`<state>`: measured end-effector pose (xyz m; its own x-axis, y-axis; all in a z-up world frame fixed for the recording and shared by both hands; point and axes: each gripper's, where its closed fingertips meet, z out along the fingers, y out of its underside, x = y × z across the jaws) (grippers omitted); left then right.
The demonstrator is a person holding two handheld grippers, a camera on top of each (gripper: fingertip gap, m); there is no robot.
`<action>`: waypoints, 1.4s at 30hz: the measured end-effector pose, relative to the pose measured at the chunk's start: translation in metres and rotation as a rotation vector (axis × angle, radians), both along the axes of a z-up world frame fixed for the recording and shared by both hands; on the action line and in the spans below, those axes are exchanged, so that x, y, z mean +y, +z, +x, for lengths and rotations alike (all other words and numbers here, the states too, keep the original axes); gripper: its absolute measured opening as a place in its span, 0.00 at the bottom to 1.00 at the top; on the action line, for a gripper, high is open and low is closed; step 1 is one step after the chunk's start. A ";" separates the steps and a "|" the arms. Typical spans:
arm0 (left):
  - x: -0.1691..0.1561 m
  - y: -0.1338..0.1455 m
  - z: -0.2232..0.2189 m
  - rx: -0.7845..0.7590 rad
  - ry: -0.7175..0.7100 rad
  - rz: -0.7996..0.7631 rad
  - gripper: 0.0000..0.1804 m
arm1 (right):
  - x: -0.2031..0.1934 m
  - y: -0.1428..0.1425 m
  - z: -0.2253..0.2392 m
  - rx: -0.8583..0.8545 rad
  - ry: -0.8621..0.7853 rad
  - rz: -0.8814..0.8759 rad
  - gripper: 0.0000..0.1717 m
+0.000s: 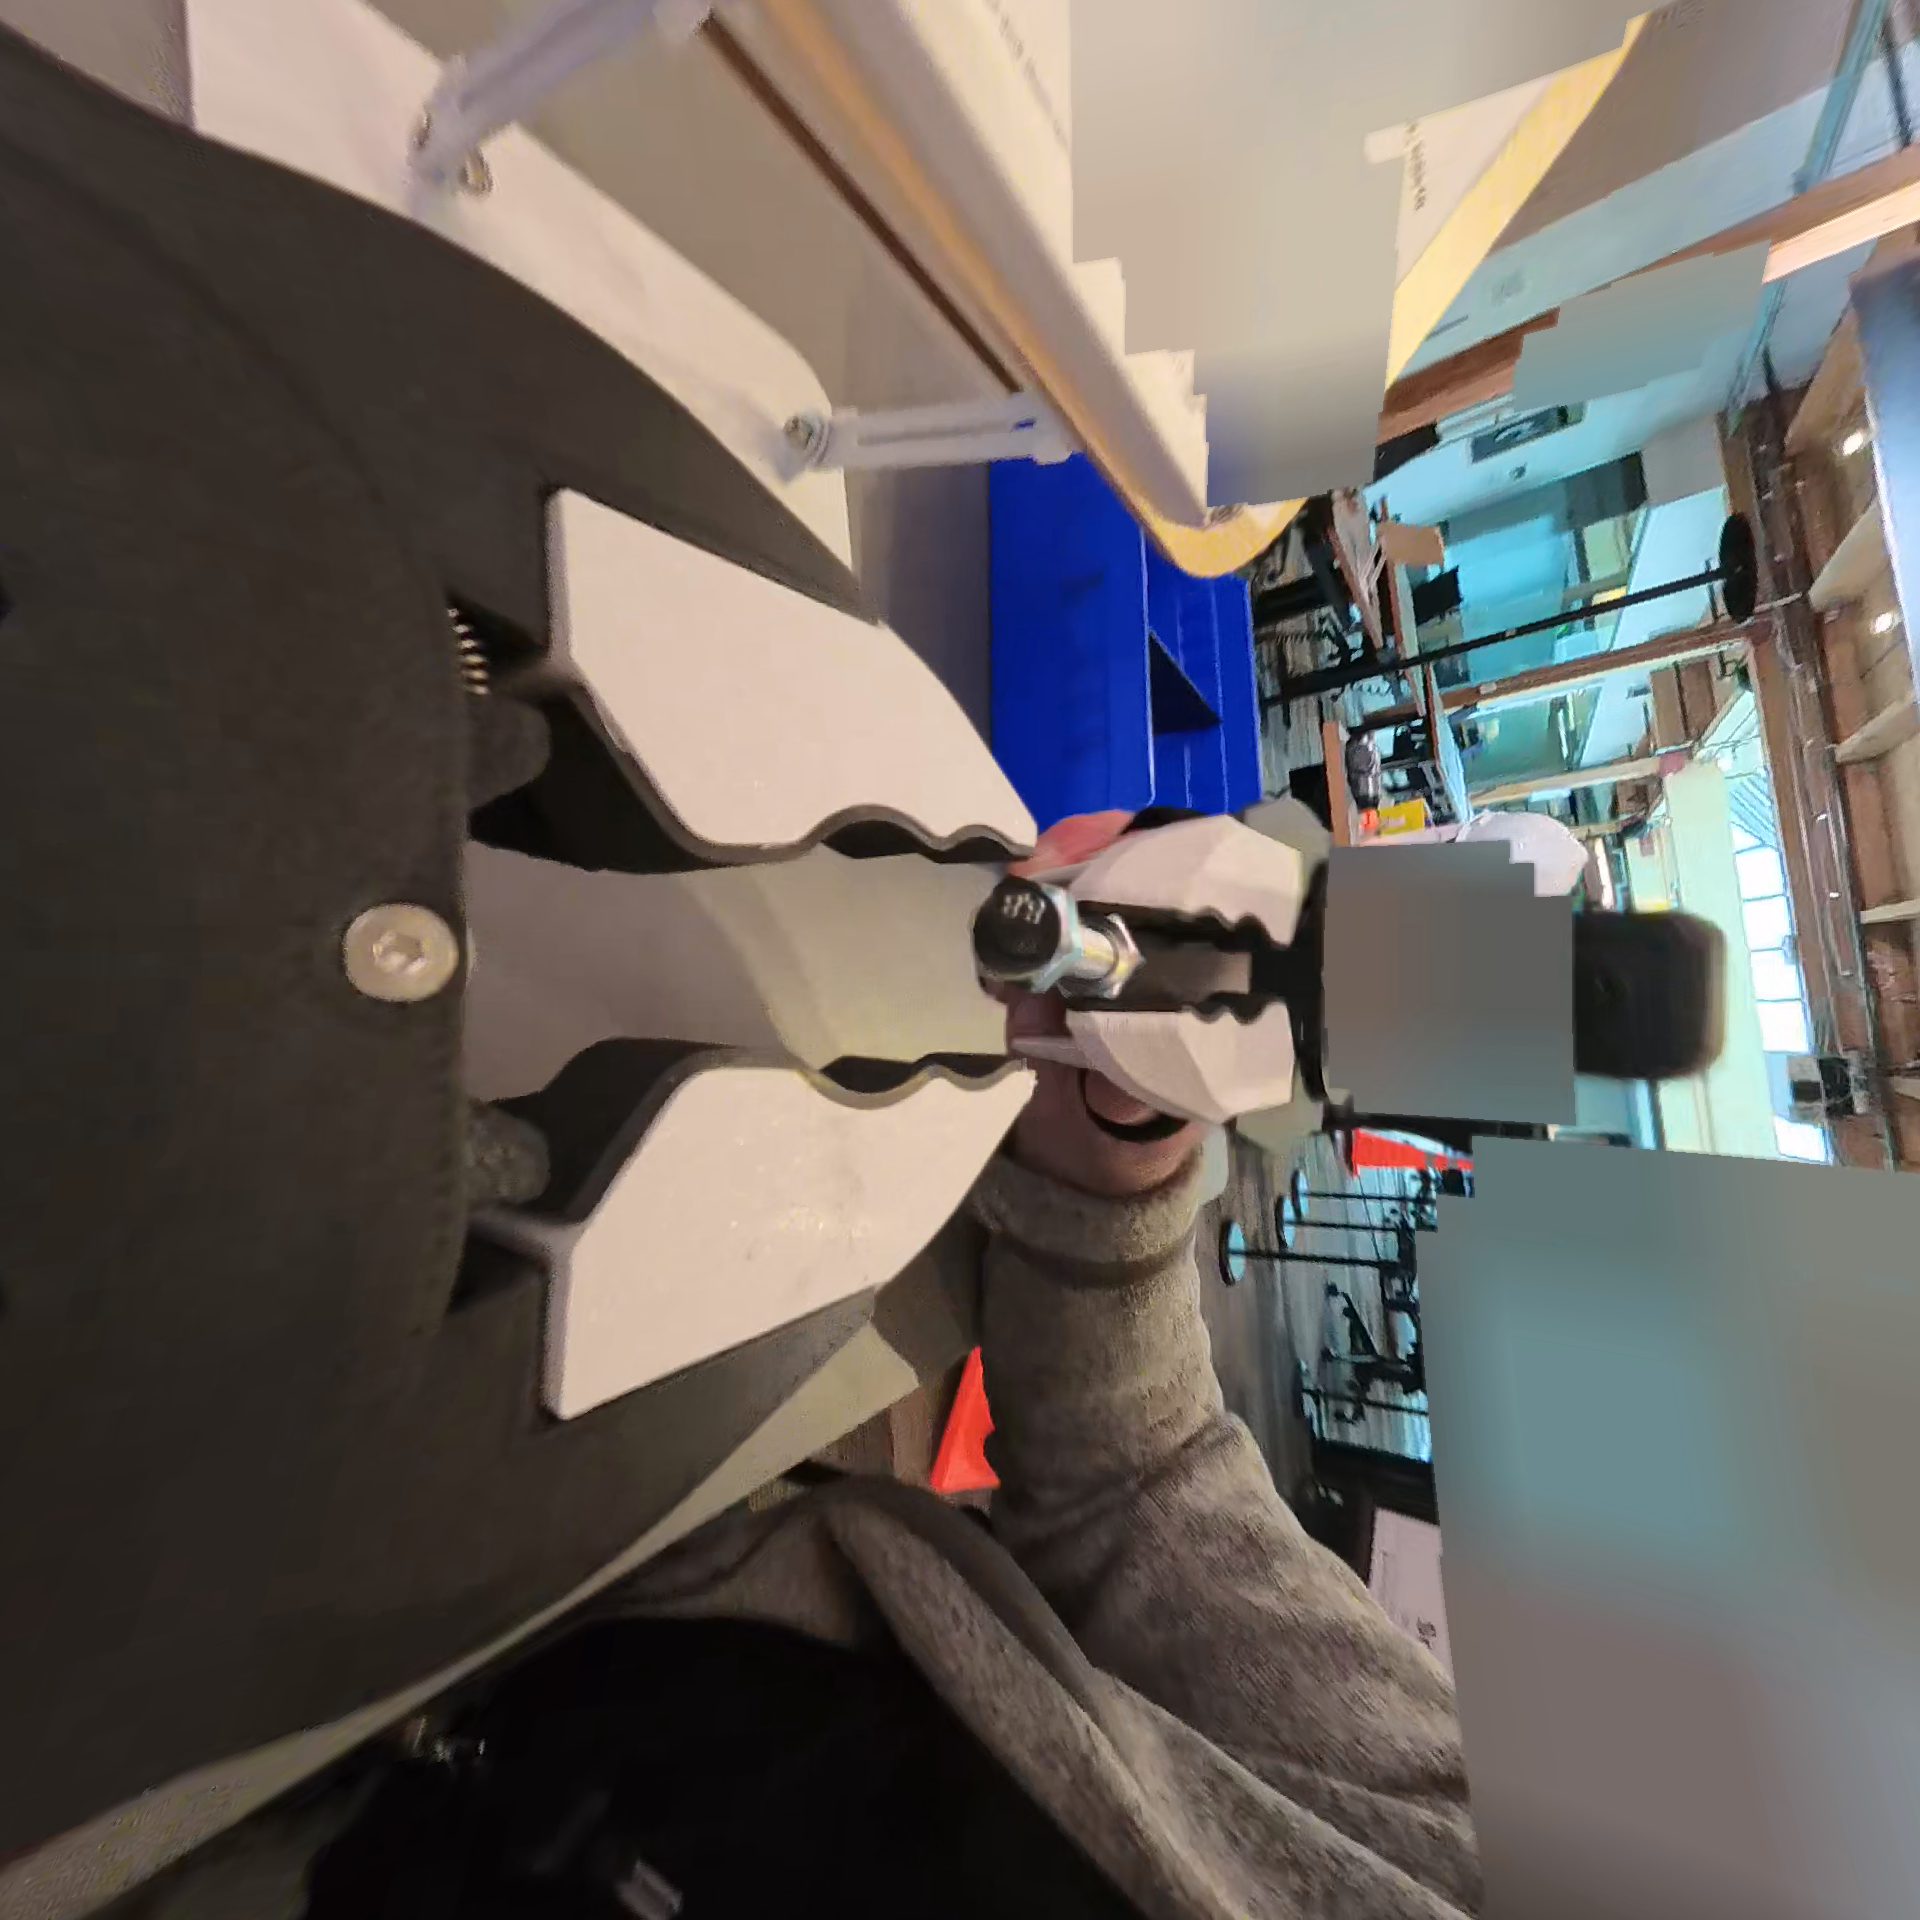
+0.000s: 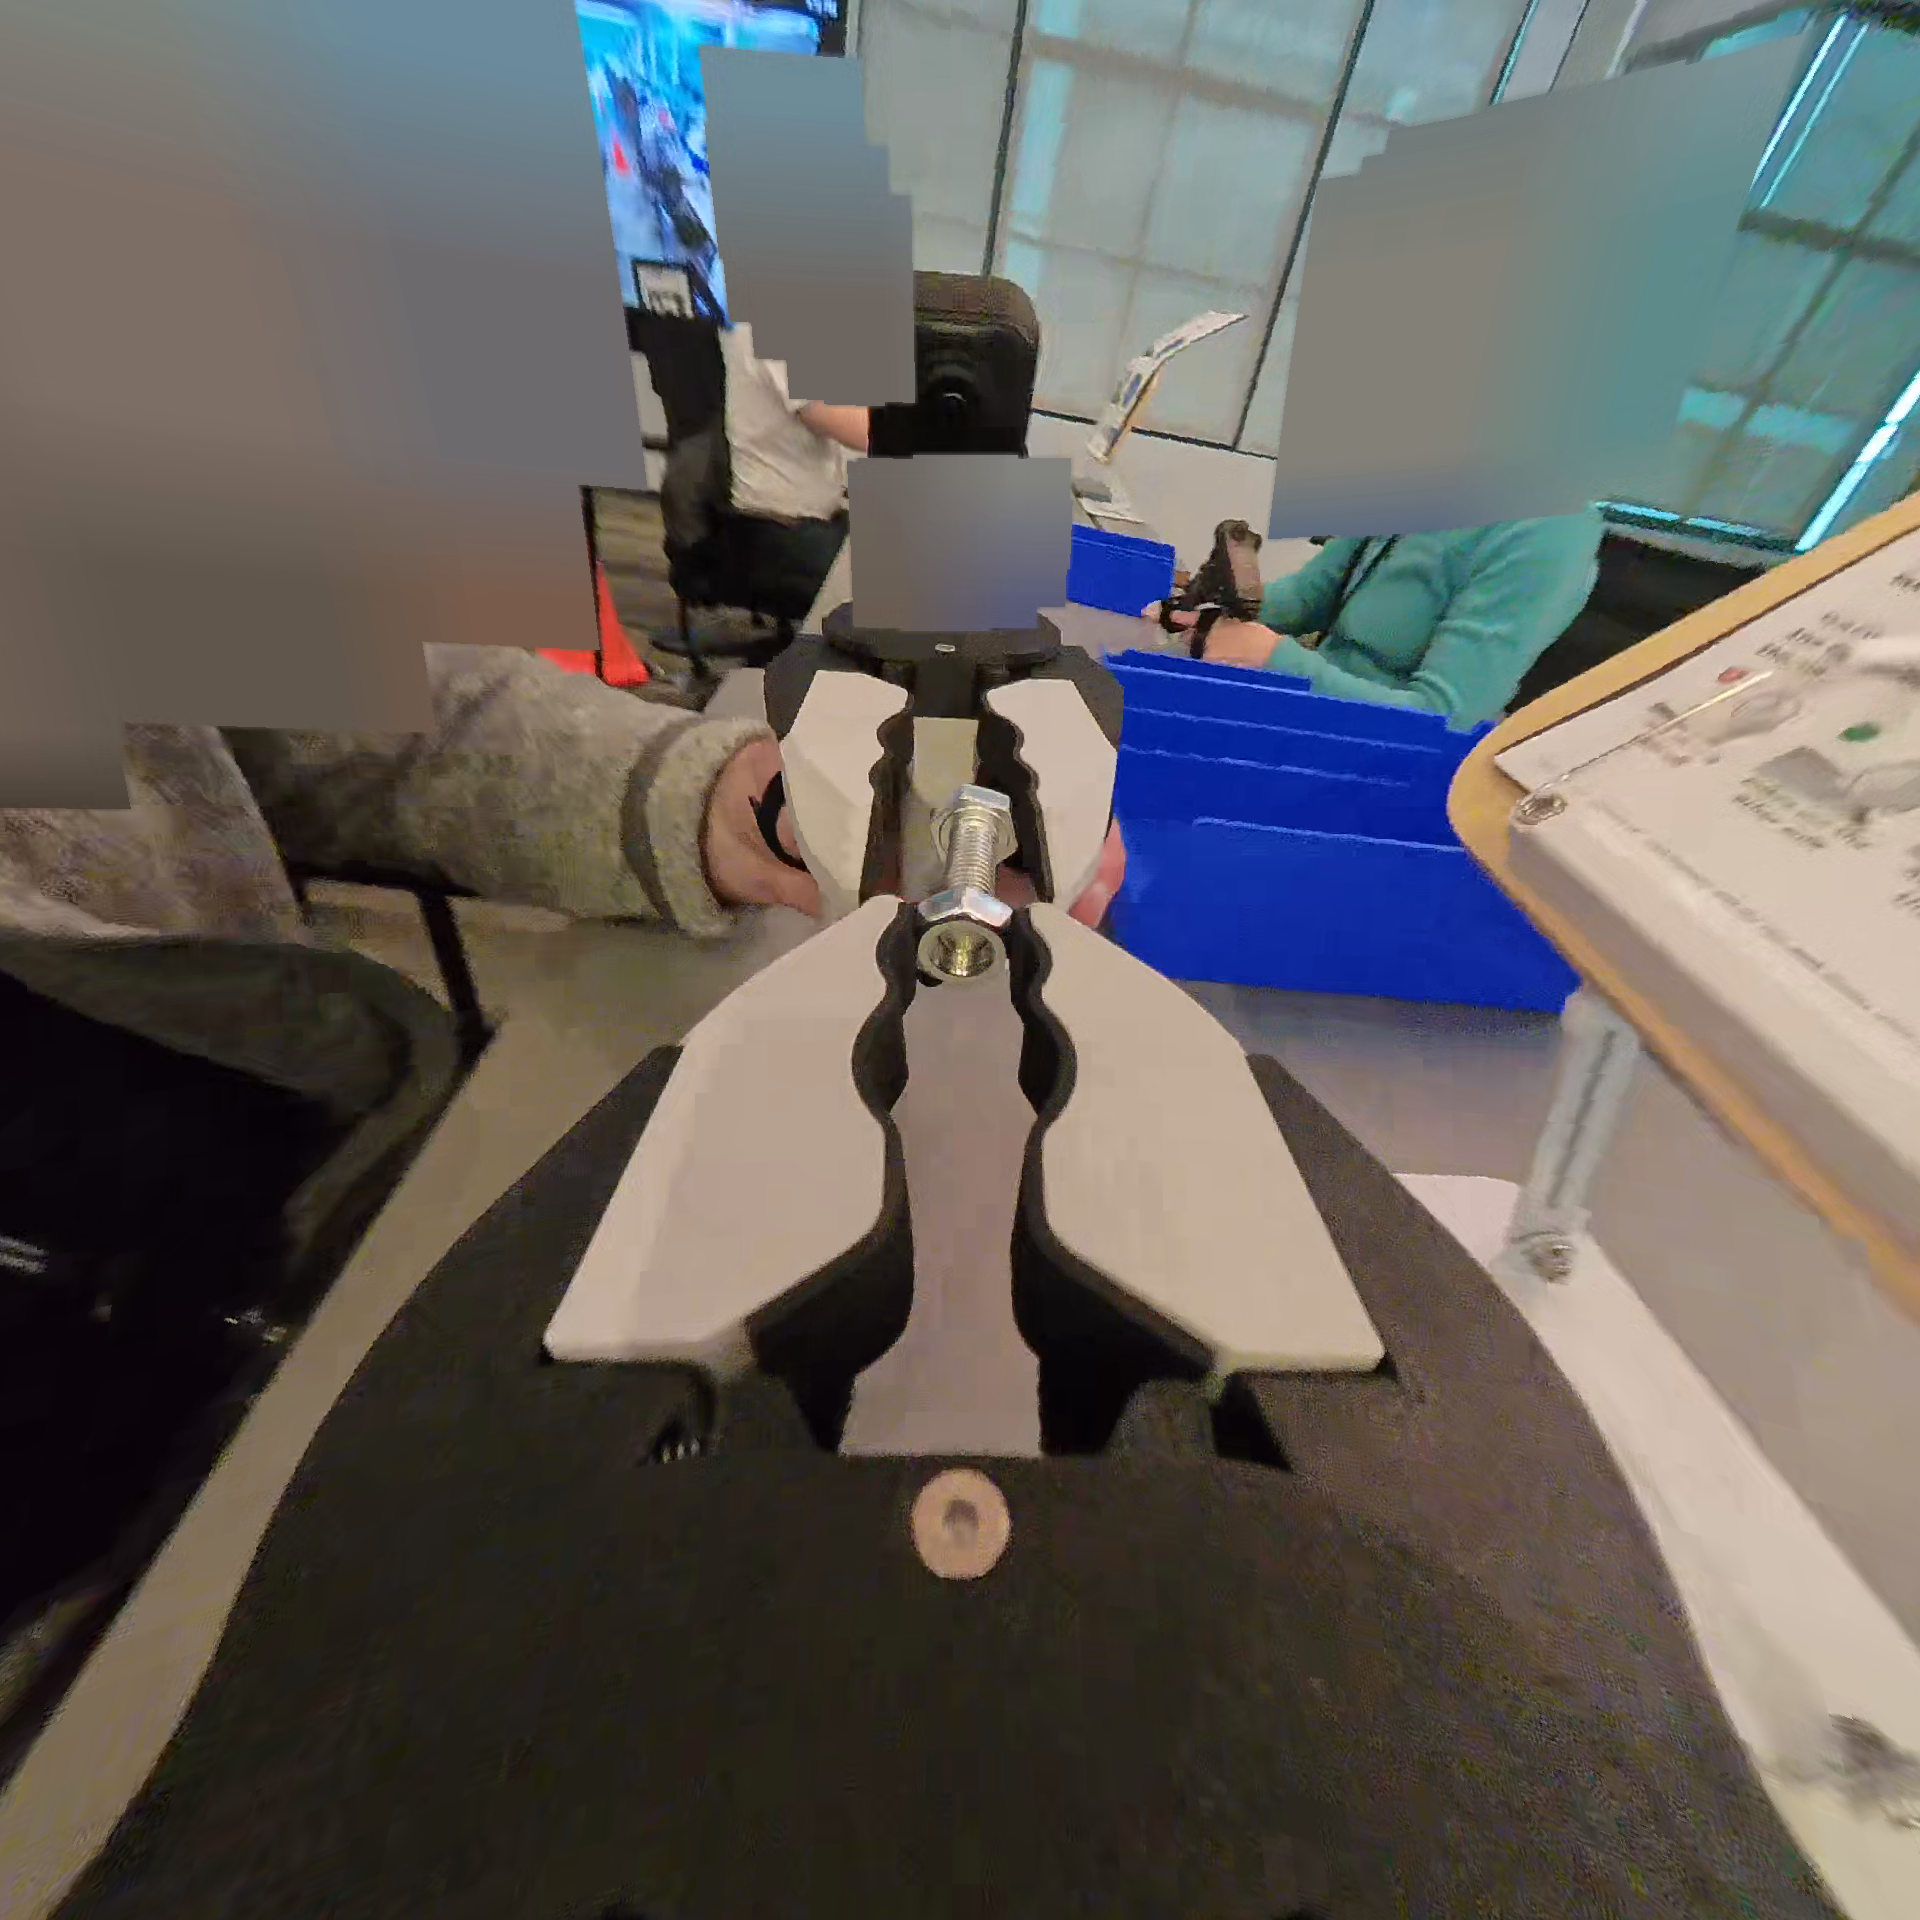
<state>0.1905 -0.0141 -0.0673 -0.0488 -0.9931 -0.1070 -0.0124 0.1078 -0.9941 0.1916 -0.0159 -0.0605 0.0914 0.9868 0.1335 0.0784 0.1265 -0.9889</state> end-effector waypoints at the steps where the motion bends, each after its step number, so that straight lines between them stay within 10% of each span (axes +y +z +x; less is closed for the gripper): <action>1: 0.000 0.002 -0.001 0.000 0.012 0.025 0.17 | 0.000 0.001 0.001 0.033 0.033 -0.067 0.10; 16: 0.003 -0.001 -0.003 0.071 0.063 0.079 0.10 | 0.002 -0.007 -0.003 0.111 0.169 -0.375 0.10; 30: 0.006 -0.011 -0.007 0.010 -0.253 -0.609 0.10 | 0.007 -0.021 -0.009 -0.477 -0.361 0.928 0.10; 42: 0.006 -0.011 -0.008 -0.006 -0.276 -0.625 0.09 | 0.006 -0.021 -0.010 -0.511 -0.383 1.006 0.10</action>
<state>0.1830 -0.0081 -0.0786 -0.3102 -0.8197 0.4816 -0.0616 -0.4882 -0.8706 0.1814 -0.0097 -0.0814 0.0681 0.3389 0.9383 0.6361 0.7098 -0.3025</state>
